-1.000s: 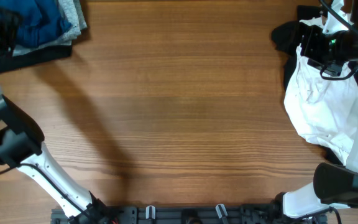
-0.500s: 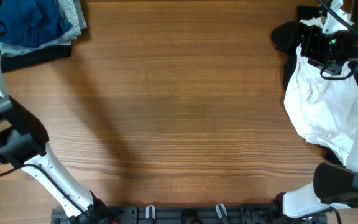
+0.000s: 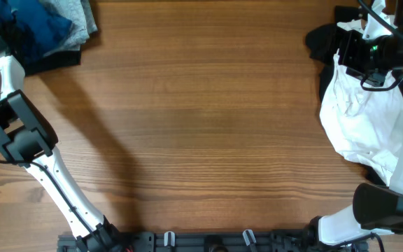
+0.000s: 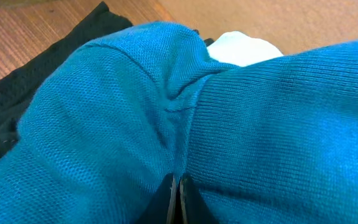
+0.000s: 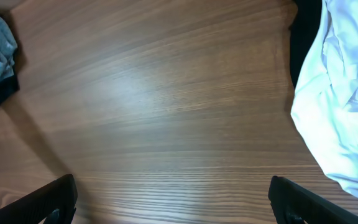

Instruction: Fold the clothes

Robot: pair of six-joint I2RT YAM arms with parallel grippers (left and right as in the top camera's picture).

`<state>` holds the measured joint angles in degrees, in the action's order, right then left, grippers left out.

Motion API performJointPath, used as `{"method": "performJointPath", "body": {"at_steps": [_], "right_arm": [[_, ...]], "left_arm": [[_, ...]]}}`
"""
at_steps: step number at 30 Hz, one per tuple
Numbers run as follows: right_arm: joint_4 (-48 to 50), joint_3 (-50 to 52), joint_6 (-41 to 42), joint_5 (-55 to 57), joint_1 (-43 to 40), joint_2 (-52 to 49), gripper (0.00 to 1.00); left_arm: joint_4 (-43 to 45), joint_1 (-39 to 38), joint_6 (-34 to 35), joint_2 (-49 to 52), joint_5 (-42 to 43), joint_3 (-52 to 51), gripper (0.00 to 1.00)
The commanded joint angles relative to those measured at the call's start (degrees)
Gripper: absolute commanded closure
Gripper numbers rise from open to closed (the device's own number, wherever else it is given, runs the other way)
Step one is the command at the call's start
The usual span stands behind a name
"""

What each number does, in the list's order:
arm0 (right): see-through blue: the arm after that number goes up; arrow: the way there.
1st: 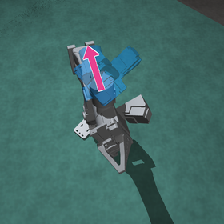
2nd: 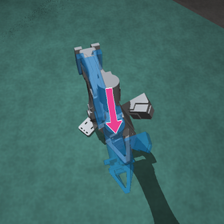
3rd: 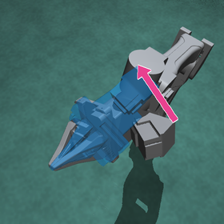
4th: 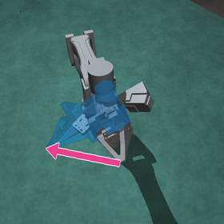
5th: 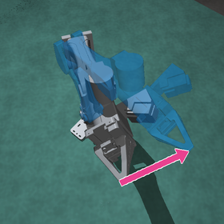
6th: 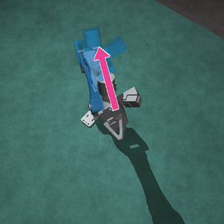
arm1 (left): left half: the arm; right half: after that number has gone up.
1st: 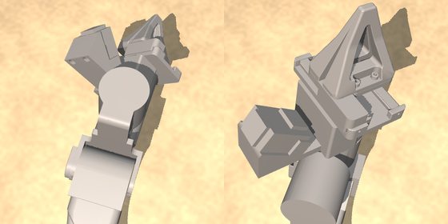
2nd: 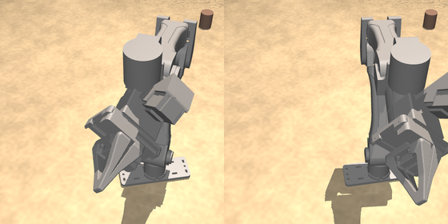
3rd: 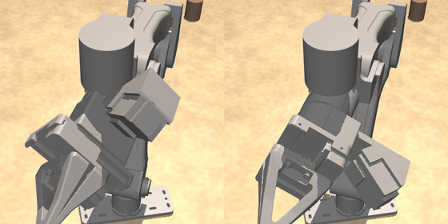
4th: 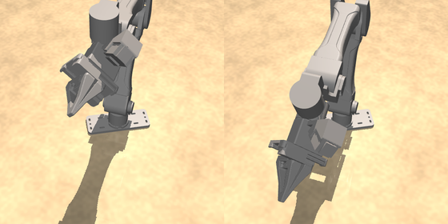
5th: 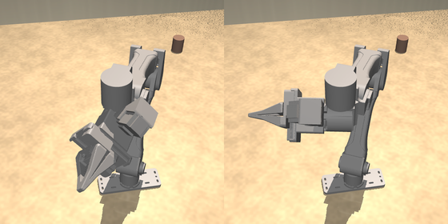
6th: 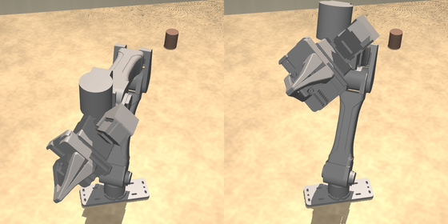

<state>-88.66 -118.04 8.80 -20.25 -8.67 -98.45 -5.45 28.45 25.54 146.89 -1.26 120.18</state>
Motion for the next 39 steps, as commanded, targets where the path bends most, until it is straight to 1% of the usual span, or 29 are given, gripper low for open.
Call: {"method": "performJointPath", "body": {"at_steps": [1, 6, 8, 10, 13, 16, 19, 23, 25, 27, 30, 32, 35, 36, 39], "right_arm": [[0.07, -0.76, 0.22, 0.98, 0.24, -0.61, 0.01], [0.07, -0.76, 0.22, 0.98, 0.24, -0.61, 0.0], [0.09, -0.76, 0.22, 0.98, 0.24, -0.61, 0.0], [0.13, -0.76, 0.2, 1.01, 0.24, -0.61, 0.0], [0.37, -0.76, 0.17, 1.01, 0.24, -0.61, 0.01], [0.35, -0.76, 0.13, 1.03, 0.24, -0.61, 0.01], [0.37, -0.76, 0.13, 1.05, 0.24, -0.61, 0.01], [0.48, -0.76, 0.13, 1.05, 0.24, -0.61, 0.0], [0.59, -0.76, 0.15, 1.05, 0.24, -0.61, 0.01], [0.79, -0.76, 0.17, 1.03, 0.24, -0.61, 0.01], [1.09, -0.76, 0.22, 1.01, 0.24, -0.61, 0.0], [0.9, -0.76, 0.37, 1.01, 0.24, -0.61, 0.0], [0.96, -0.76, 0.87, 0.98, 0.24, -0.61, 0.01], [1.38, -0.76, 1.2, 1.01, 0.24, -0.61, 0.01], [3.06, -0.76, 1.92, 0.94, 0.24, -0.61, 0.01]], "left_arm": [[-1.4, -1.05, -1.16, -3.82, -0.9, -0.55, 0.96], [-0.92, -4.85, -1.16, -12.7, 0.76, -0.55, 0.96], [-0.94, -6.54, -1.18, -14.16, 0.76, -0.55, 0.96], [-0.79, -8.22, -1.2, -14.45, 0.74, -0.55, 0.93], [0.04, -10.27, -1.42, -12.87, 0.31, -0.55, 0.96], [0.79, -11.21, -1.4, -10.16, -3.78, -0.55, 0.96], [1.81, -11.02, -1.4, -6.21, -8.26, -0.55, 0.96], [2.19, -9.68, -1.36, -1.38, -8.9, -0.55, 0.93], [1.9, -8.9, -1.36, 1.18, -7.91, -0.55, 0.86], [1.38, -8.72, -1.36, 1.51, -5.03, -0.55, 0.82], [3.48, -9.01, -1.38, -0.85, 0.02, -0.52, 0.6], [3.93, -9.35, -1.38, -3.43, 1.7, -0.52, 0.55], [1.57, -10.27, -1.38, -10.54, 5.95, -0.52, 0.09], [0.09, -10.56, -1.38, -13.07, 7.87, -0.52, 0.0], [-5.95, -11.02, -1.33, -19.08, 12.87, -0.52, 0.0]]}}
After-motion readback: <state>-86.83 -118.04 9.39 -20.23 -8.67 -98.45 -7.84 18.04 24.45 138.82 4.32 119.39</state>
